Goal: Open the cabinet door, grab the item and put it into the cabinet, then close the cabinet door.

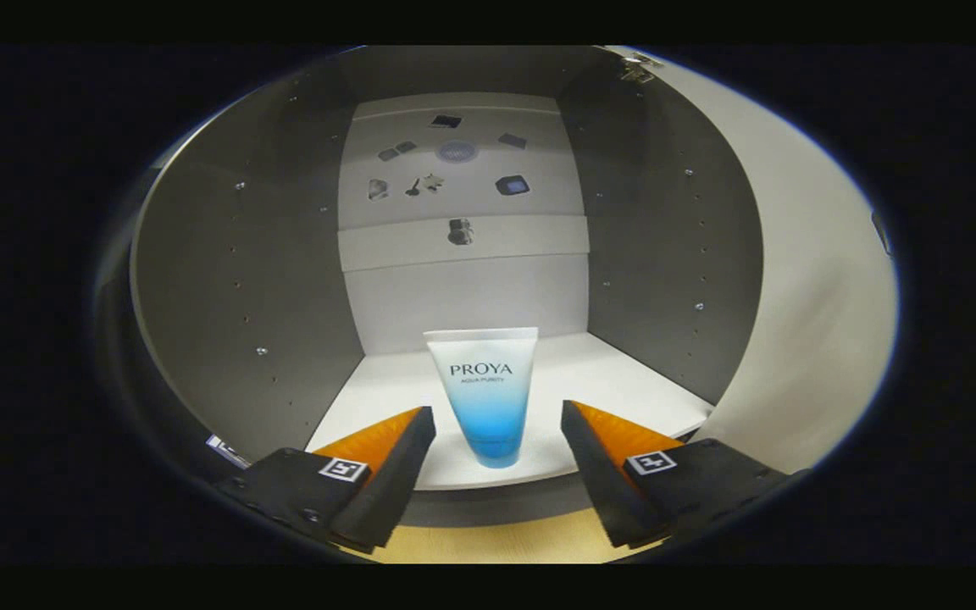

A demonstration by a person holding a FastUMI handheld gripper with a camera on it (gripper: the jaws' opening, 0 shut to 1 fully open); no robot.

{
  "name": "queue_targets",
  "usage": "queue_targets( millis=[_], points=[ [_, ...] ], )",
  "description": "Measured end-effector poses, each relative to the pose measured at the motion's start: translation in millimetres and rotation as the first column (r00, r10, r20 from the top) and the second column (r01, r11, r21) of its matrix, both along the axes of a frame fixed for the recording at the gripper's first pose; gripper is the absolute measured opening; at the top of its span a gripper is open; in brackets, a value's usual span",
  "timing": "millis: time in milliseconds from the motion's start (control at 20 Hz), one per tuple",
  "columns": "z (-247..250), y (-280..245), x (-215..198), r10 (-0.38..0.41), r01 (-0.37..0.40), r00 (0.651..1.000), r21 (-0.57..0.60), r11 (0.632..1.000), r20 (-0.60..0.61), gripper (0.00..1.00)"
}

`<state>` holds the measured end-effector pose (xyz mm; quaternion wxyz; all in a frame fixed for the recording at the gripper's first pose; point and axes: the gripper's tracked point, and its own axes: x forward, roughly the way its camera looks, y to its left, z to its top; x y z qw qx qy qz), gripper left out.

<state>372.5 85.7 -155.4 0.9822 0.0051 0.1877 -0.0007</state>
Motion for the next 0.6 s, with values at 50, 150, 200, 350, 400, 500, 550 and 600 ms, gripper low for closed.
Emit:
queue_targets(
  millis=[50,150,200,350,400,500,550,600],
  points=[
    [2,0,-6,0.001,-0.001,1.000,0.003,1.000,0.004,1.00],
    [8,-4,-18,-0.005,0.005,1.000,-0.002,1.000,0.015,0.99],
    [13,-4,-28,0.000,0.000,1.000,-0.004,1.000,0.025,0.99],
    [26,-6,-61,0.026,-0.025,0.998,-0.022,0.999,0.052,0.99],
    [32,-7,-73,0.027,-0.026,0.998,-0.017,1.000,0.064,0.99],
    [41,-12,-100,0.026,-0.027,0.996,0.007,1.000,0.084,0.99],
    [45,-14,-114,0.030,-0.031,0.995,0.013,0.999,0.092,0.99],
    [50,-17,-129,0.036,-0.037,0.994,0.013,0.999,0.099,0.99]
  ],
)
